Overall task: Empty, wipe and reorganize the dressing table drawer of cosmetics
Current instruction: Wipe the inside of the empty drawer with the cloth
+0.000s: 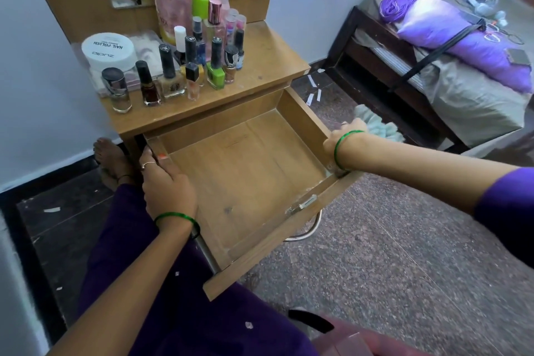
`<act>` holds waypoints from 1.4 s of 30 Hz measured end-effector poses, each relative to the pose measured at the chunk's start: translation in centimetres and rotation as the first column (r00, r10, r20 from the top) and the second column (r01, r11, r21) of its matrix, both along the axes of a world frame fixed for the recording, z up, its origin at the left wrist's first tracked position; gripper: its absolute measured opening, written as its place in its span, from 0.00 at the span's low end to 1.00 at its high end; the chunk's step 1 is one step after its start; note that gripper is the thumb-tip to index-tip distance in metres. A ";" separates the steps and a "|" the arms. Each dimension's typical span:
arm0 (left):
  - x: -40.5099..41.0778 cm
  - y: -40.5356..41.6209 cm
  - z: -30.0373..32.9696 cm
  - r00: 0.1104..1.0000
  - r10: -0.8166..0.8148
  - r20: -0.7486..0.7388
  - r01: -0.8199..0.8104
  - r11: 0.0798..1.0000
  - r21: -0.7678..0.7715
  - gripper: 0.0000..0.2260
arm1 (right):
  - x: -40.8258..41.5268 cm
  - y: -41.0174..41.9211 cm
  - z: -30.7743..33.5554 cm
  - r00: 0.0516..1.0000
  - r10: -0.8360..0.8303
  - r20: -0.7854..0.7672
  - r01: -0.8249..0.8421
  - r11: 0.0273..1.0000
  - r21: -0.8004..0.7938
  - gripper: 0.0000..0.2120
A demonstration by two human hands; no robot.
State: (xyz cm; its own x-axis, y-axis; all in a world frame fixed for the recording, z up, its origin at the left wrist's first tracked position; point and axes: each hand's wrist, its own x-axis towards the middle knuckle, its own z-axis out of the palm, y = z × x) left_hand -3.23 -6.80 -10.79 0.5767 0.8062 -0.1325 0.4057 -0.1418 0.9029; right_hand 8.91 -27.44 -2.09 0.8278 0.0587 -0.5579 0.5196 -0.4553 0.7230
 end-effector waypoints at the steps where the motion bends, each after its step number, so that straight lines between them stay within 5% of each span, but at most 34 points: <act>1: 0.0 0.0 0.0 1.000 0.000 0.000 0.000 1.000 -0.001 0.18 | 0.1 0.4 0.3 0.999 0.027 0.027 -0.027 1.000 -0.015 0.19; 4: 0.1 0.0 0.0 1.000 0.002 -0.006 -0.002 1.000 0.007 0.18 | 1.0 2.1 1.2 0.995 0.097 0.038 -0.103 0.970 0.219 0.14; 6: 0.1 0.1 -0.1 1.000 0.005 -0.012 -0.005 1.000 0.013 0.18 | 1.4 3.1 1.0 0.988 0.070 -0.135 -0.023 0.945 0.325 0.12; 10: 0.1 0.2 -0.2 1.000 0.006 -0.011 -0.006 1.000 0.014 0.18 | 1.3 3.2 -0.2 0.923 0.031 -0.382 0.049 0.979 0.198 0.15; 14: 0.2 0.1 -0.1 1.000 0.004 -0.011 -0.004 1.000 0.015 0.18 | -0.7 3.9 -0.5 0.844 0.058 -0.533 0.131 0.941 0.310 0.16; 20: 0.2 0.2 -0.2 1.000 0.007 -0.025 -0.006 1.000 0.028 0.18 | -0.5 6.6 -6.0 0.726 0.139 -0.673 0.281 0.834 0.475 0.08; 21: 0.2 0.2 -0.2 0.999 0.012 -0.032 -0.011 1.000 0.025 0.18 | 1.2 6.2 -8.9 0.773 0.133 -0.621 0.276 0.810 0.518 0.07; 24: 0.4 0.3 -0.2 0.999 0.019 -0.038 -0.018 1.000 0.020 0.18 | 4.3 6.3 -11.5 0.796 0.181 -0.578 0.274 0.744 0.610 0.19; 27: 0.3 0.3 -0.3 1.000 0.008 -0.022 -0.007 0.999 0.031 0.18 | 0.8 8.1 -1.8 0.834 0.082 -0.546 0.306 0.754 0.581 0.09; 29: 0.2 0.3 -0.2 1.000 0.002 -0.019 -0.001 1.000 0.030 0.18 | -1.1 8.2 -0.8 0.839 0.106 -0.533 0.119 0.921 0.371 0.05; 31: 0.2 0.2 -0.2 1.000 0.003 -0.022 -0.003 1.000 0.029 0.18 | -3.5 8.7 -2.0 0.804 0.187 -0.564 -0.063 0.971 0.232 0.12; 33: 0.2 0.3 -0.3 1.000 0.003 -0.020 -0.002 1.000 0.029 0.18 | -5.2 9.6 -1.7 0.758 0.252 -0.601 -0.071 0.949 0.308 0.16; 37: 0.4 0.3 -0.5 1.000 0.015 -0.028 -0.014 1.000 0.021 0.19 | -4.2 10.4 0.3 0.679 0.241 -0.694 0.214 0.839 0.500 0.05; 39: 0.3 0.3 -0.6 1.000 0.011 -0.019 -0.010 1.000 0.028 0.18 | -3.6 10.6 0.1 0.744 0.290 -0.601 0.054 0.871 0.488 0.13; 42: 0.3 0.3 -0.6 1.000 0.009 -0.018 -0.009 1.000 0.028 0.18 | -4.0 10.1 -1.0 0.806 0.205 -0.555 -0.086 0.969 0.233 0.16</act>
State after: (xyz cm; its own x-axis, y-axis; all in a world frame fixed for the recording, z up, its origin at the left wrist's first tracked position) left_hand -2.90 -6.49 -11.41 0.5672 0.8147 -0.1207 0.4237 -0.1629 0.8910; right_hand 4.89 -17.38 -3.07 0.3358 0.3045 -0.8913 0.8812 -0.4358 0.1831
